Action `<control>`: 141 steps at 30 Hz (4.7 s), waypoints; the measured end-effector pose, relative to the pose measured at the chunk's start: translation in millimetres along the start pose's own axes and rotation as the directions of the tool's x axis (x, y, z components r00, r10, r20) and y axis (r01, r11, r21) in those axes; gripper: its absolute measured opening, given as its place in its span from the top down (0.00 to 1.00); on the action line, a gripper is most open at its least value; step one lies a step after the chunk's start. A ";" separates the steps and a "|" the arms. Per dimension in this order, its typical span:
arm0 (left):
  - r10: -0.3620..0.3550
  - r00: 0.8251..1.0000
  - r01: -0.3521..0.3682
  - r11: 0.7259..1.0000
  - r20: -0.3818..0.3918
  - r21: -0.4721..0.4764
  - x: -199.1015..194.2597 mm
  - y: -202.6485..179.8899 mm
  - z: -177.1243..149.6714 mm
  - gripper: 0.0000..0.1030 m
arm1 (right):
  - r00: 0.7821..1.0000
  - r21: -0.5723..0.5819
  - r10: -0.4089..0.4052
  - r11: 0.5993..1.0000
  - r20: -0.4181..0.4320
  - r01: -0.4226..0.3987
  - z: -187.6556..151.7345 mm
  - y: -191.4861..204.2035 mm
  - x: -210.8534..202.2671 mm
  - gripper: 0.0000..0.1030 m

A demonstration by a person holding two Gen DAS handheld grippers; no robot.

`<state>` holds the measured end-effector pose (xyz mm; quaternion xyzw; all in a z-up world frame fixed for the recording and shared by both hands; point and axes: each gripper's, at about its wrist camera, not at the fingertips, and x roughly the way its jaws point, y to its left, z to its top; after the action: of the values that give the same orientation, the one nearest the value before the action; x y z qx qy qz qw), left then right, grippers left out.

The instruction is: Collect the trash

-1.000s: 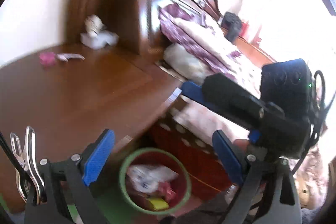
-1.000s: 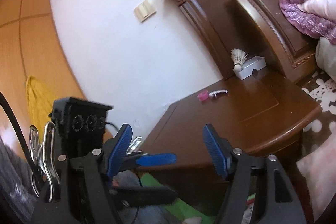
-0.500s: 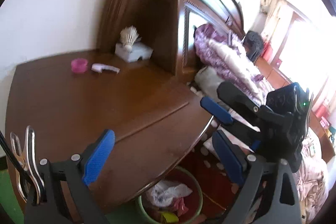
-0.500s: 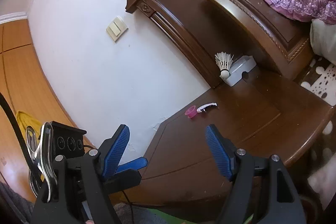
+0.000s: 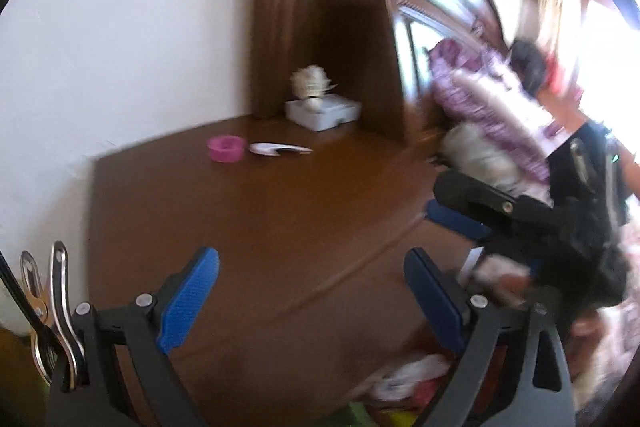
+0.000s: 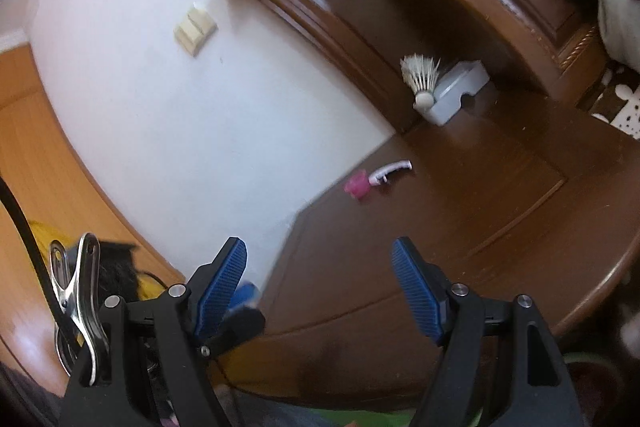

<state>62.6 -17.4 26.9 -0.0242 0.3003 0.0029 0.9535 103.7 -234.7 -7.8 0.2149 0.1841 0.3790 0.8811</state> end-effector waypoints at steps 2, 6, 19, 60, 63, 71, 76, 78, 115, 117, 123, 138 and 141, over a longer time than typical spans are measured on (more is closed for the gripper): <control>0.049 0.999 -0.050 0.998 0.020 0.029 -3.0 3.3 0.1 0.07 | 0.999 -0.054 -0.022 0.998 -0.037 0.020 -4.0 9.7 11.5 0.25; 0.060 0.997 -0.062 0.997 0.049 0.048 -12.6 9.2 2.8 0.07 | 0.998 -0.110 -0.040 0.993 -0.054 0.034 -7.1 31.6 24.4 0.25; -0.018 1.000 0.018 0.999 0.011 -0.028 26.6 47.2 53.7 0.07 | 0.906 -0.306 -0.420 0.857 0.051 0.414 48.1 27.2 61.0 0.25; -0.204 0.963 0.188 0.977 -0.178 -0.101 235.5 35.0 175.4 0.76 | 0.816 -0.248 -0.542 0.834 -0.200 0.494 148.1 -76.4 163.1 0.62; -0.239 0.955 0.217 0.967 -0.174 -0.137 231.0 39.6 171.6 0.76 | 0.841 -0.135 -0.494 0.869 -0.221 0.476 152.5 -83.7 166.6 0.62; -0.211 0.966 0.191 0.973 -0.150 -0.132 214.2 43.8 163.3 0.76 | 0.871 0.089 -0.418 0.887 -0.260 0.452 154.3 -105.8 174.5 0.62; -0.208 0.967 0.181 0.968 -0.149 -0.173 206.9 62.6 156.4 0.76 | 0.879 0.140 -0.397 0.886 -0.265 0.442 154.7 -111.5 181.9 0.62; -0.211 0.967 0.182 0.965 -0.142 -0.190 200.2 72.0 152.1 0.76 | 0.878 0.153 -0.406 0.879 -0.254 0.451 156.7 -115.1 183.1 0.62; -0.232 0.960 0.197 0.957 -0.157 -0.212 190.1 88.3 136.9 0.75 | 0.969 0.482 -0.195 0.842 -0.150 0.244 157.6 -134.3 181.7 0.47; -0.232 0.960 0.196 0.957 -0.159 -0.212 190.7 88.7 136.8 0.75 | 0.944 0.469 -0.249 0.822 -0.214 0.323 158.1 -130.2 180.7 0.47; -0.247 0.957 0.208 0.948 -0.148 -0.241 192.3 90.5 139.1 0.75 | 0.915 0.504 -0.357 0.765 -0.187 0.401 162.8 -129.7 197.2 0.46; -0.245 0.958 0.208 0.953 -0.151 -0.221 187.4 86.8 137.6 0.75 | 0.923 0.550 -0.336 0.743 -0.188 0.382 147.5 -119.9 214.9 0.49; -0.241 0.958 0.206 0.955 -0.153 -0.215 187.0 87.6 137.2 0.75 | 0.913 0.560 -0.376 0.727 -0.159 0.397 149.1 -123.1 207.5 0.49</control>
<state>292.6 75.0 28.1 -0.1525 0.3775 -0.0777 0.9101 382.6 -191.7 20.2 0.4240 0.3469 0.1165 0.8285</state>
